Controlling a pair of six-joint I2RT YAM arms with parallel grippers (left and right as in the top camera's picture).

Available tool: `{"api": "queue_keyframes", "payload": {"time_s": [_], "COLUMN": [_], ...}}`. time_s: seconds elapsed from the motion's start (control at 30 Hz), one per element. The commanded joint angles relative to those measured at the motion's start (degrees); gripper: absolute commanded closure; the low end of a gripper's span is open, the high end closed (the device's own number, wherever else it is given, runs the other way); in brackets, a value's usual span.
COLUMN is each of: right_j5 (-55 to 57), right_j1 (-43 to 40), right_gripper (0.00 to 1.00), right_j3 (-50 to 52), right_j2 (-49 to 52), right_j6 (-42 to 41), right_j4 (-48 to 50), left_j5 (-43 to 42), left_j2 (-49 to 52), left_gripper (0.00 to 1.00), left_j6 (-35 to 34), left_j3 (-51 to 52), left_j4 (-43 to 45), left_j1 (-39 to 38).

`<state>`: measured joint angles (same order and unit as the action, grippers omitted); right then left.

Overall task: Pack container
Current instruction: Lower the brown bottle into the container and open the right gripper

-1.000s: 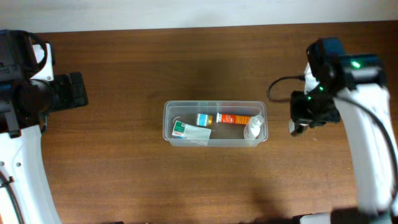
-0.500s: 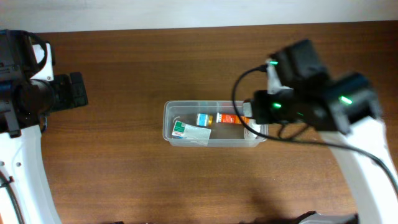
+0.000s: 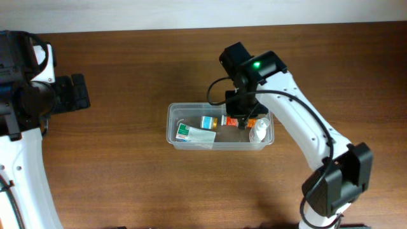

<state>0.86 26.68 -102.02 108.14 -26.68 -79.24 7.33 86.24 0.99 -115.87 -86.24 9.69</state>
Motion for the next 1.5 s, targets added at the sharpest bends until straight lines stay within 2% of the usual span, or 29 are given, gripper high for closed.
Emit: {"api": "queue_keyframes", "payload": {"time_s": [0.0, 0.23, 0.83, 0.87, 0.9, 0.93, 1.03, 1.17, 1.37, 1.47], "right_j5": [1.1, -1.8, -1.9, -1.8, -1.7, -1.7, -1.7, -1.7, -1.9, -1.9], "right_j1": [0.2, -0.9, -0.9, -0.9, -0.9, -0.9, -0.9, -0.9, -0.7, -0.7], "right_gripper": [0.96, 0.96, 0.94, 0.87, 0.75, 0.58, 0.55, 0.42, 0.40, 0.33], "right_j3": [2.2, 9.6, 14.0, 14.1, 14.1, 14.0, 13.8, 11.9, 5.4, 1.9], "right_j2": [-0.6, -0.6, -0.6, -0.6, -0.6, -0.7, -1.7, -5.0, -14.1, -19.2], "right_j6": [0.4, -0.6, -1.5, -1.5, -1.5, -1.5, -0.6, 1.0, 4.8, 8.5], "right_j4": [1.9, 6.7, 11.2, 11.4, 11.5, 11.7, 12.4, 11.9, 9.2, 8.6], "left_j5": [-0.2, -0.2, -0.2, -0.2, -0.2, -0.2, -0.2, -0.2, -0.2, -0.2], "left_j2": [-0.8, -0.8, -0.8, -0.8, -0.8, -0.8, -0.7, -0.7, -0.7, -0.8], "left_gripper": [0.00, 0.00, 0.00, 0.00, 0.00, 0.00, 0.00, 0.00, 0.00, 0.00], "left_j6": [-0.6, -0.6, -0.6, -0.6, -0.6, -0.6, -0.6, -0.6, -0.6, -0.6], "left_j3": [-0.3, -0.3, -0.3, -0.3, -0.3, -0.3, -0.3, -0.3, -0.3, -0.3], "left_j4": [0.0, 0.0, 0.0, 0.0, 0.0, 0.0, 0.0, 0.0, 0.0, 0.0], "left_j1": [0.2, 0.2, 0.2, 0.2, 0.2, 0.2, 0.2, 0.2, 0.2, 0.2]}}
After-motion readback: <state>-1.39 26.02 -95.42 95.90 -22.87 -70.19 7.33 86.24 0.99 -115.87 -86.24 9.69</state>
